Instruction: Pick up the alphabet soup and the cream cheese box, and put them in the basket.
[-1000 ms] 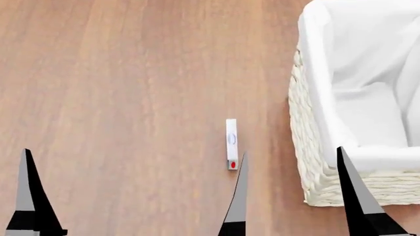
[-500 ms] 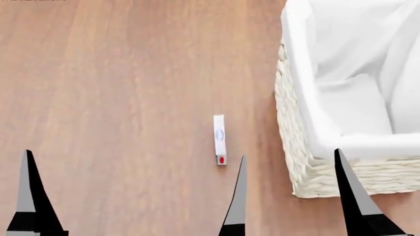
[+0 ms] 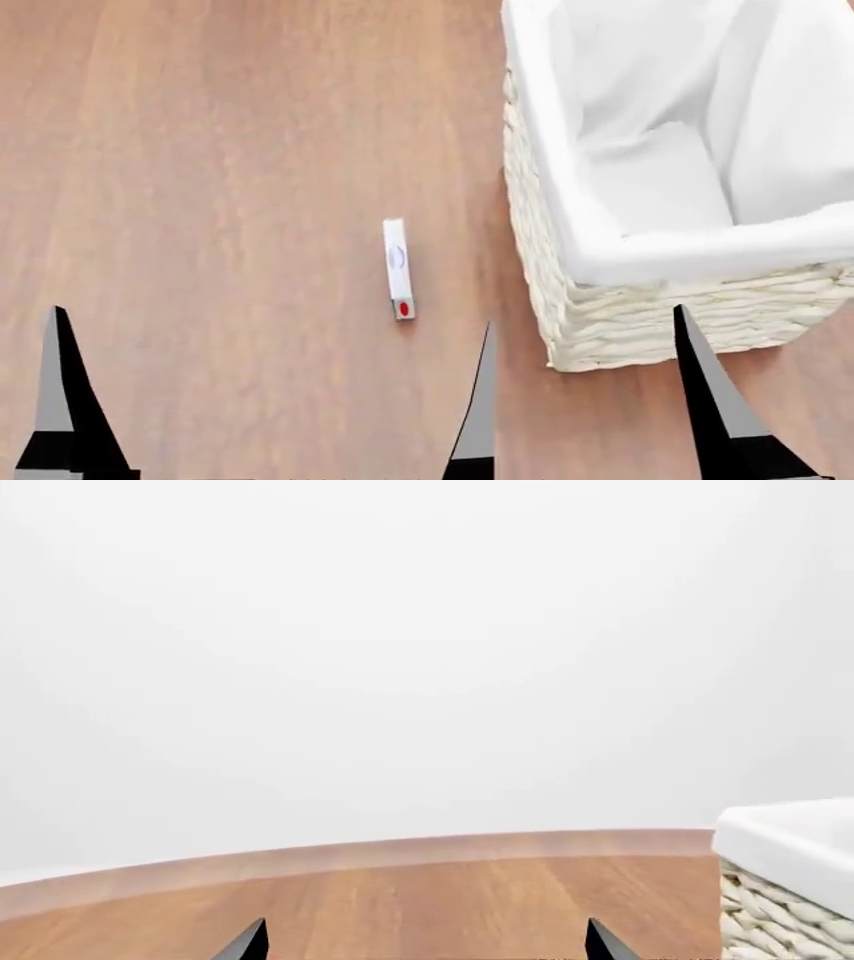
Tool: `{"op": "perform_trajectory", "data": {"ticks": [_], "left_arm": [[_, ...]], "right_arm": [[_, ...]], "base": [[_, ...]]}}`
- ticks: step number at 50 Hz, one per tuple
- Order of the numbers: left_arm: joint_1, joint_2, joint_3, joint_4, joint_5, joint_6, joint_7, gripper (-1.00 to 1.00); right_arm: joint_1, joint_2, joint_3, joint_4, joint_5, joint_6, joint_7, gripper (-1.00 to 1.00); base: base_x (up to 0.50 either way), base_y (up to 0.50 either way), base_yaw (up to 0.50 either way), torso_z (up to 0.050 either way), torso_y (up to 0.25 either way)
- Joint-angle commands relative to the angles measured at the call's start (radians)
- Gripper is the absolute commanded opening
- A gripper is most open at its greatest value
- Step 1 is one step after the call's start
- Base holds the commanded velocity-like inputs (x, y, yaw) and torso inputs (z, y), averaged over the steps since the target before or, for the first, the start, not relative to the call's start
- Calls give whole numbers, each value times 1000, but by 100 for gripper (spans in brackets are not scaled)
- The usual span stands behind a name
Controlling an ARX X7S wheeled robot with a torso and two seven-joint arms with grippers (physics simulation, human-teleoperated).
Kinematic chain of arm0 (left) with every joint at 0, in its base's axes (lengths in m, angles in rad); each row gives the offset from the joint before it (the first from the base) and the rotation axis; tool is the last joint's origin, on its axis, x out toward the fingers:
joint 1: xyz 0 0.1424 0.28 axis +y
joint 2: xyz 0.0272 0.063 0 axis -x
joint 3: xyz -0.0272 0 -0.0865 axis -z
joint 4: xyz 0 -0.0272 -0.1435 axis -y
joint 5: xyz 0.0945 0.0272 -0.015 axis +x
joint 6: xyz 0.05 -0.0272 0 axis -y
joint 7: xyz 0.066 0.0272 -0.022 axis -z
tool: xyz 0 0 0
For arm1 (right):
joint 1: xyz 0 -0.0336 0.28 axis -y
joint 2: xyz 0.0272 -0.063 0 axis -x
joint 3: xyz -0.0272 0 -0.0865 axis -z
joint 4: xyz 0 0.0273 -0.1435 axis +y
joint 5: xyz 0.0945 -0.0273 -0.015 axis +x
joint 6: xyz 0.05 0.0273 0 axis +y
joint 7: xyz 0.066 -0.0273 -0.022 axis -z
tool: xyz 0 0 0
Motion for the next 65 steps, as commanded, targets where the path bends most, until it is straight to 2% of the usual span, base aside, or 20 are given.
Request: {"op": "perform_trajectory", "data": {"ticks": [1,65], "left_arm": [[3,-3,3,-4,-2,4,-5,100],[-9,-23,22,-16,-13,8,-25,100]], "right_arm": [[1,5,-6,-3,0,6,3,100],[4,18,-13,13,17,-10,22,100]], "base": [[0,0,-254,0,0],[0,0,-253,0,0]]}}
